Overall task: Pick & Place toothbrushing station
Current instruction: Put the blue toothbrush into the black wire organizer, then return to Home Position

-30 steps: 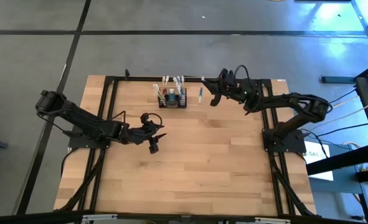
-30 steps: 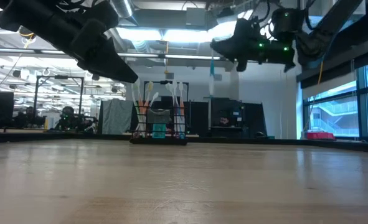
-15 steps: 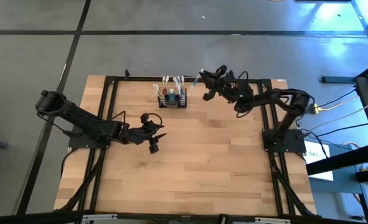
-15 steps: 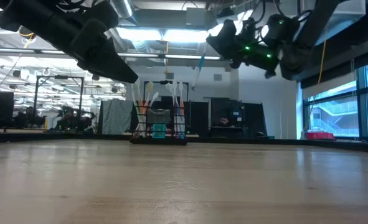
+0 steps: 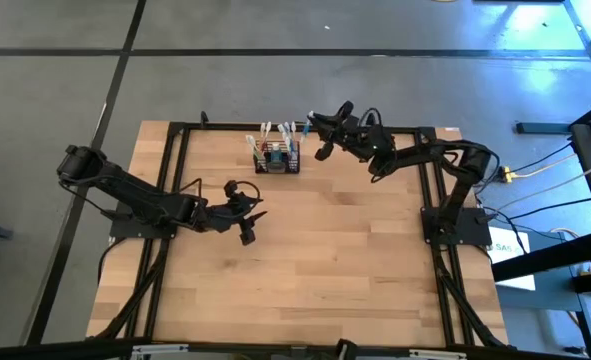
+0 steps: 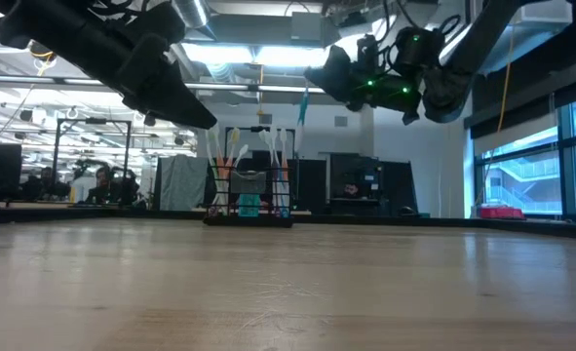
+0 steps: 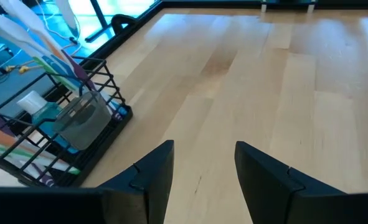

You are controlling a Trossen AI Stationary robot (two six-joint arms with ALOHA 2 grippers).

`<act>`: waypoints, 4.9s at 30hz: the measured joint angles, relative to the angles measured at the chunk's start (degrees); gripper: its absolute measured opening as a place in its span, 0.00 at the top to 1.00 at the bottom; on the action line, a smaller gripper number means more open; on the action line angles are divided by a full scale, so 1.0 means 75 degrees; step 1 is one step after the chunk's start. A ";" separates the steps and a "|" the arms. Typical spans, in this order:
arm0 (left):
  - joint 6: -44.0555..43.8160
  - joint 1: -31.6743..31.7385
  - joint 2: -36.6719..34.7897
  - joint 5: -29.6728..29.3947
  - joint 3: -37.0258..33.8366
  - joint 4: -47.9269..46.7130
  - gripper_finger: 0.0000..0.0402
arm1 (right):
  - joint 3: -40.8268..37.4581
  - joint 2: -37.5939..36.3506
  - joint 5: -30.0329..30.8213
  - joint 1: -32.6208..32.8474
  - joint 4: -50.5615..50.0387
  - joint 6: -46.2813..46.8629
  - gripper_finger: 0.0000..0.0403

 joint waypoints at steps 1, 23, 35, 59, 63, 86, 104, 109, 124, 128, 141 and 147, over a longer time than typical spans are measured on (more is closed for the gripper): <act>0.0000 0.0000 -0.0001 -0.0017 0.0000 0.0000 0.59 | 0.0000 0.0000 -0.0056 0.0016 -0.0122 -0.0065 0.93; -0.0082 0.0003 0.0001 -0.0786 0.0000 0.0001 0.59 | 0.0577 0.0994 -0.0115 0.0298 -0.0144 -0.0209 0.93; -0.0079 0.0003 -0.0001 -0.0730 0.0000 0.0000 0.59 | 0.0673 0.1626 -0.0035 0.0381 -0.0318 -0.0160 0.93; -0.0079 0.0000 -0.0001 -0.0724 -0.0002 0.0000 0.59 | 0.0673 0.1740 0.0235 0.0430 -0.1087 0.0054 0.91; -0.0079 0.0002 -0.0001 -0.0724 -0.0002 0.0000 0.59 | 0.0673 0.1740 0.0252 0.0427 -0.1119 0.0102 0.86; -0.0079 0.0000 -0.0001 -0.0721 0.0000 -0.0003 0.59 | 0.0670 0.1740 0.0226 0.0430 -0.1119 0.0479 0.50; -0.0136 -0.0006 -0.0001 -0.0343 0.0000 -0.0063 0.59 | 0.0664 0.0722 0.0144 0.0354 -0.1999 0.0580 0.47; -0.0140 -0.0003 0.0000 -0.0369 0.0000 -0.0045 0.59 | 0.0664 0.0018 0.0042 0.0354 -0.3224 0.0583 0.47; 0.1033 0.0000 -0.0556 0.2297 0.0003 0.1869 0.59 | 0.0664 -0.2919 -0.5080 0.0360 -0.6779 0.0555 0.47; 0.1338 0.0000 -0.1435 0.2357 0.0003 0.1816 0.59 | 0.0664 -0.3648 -0.5363 0.0363 -0.7076 0.0701 0.47; 0.1571 -0.0006 -0.4165 0.3708 0.0003 0.0189 0.59 | 0.0664 -0.6153 -0.5204 0.0919 -1.0734 -0.0318 0.47; 0.1554 -0.0006 -0.4627 0.3775 -0.0254 -0.0158 0.59 | 0.0659 -0.7061 -0.4443 0.1386 -1.1791 -0.0491 0.47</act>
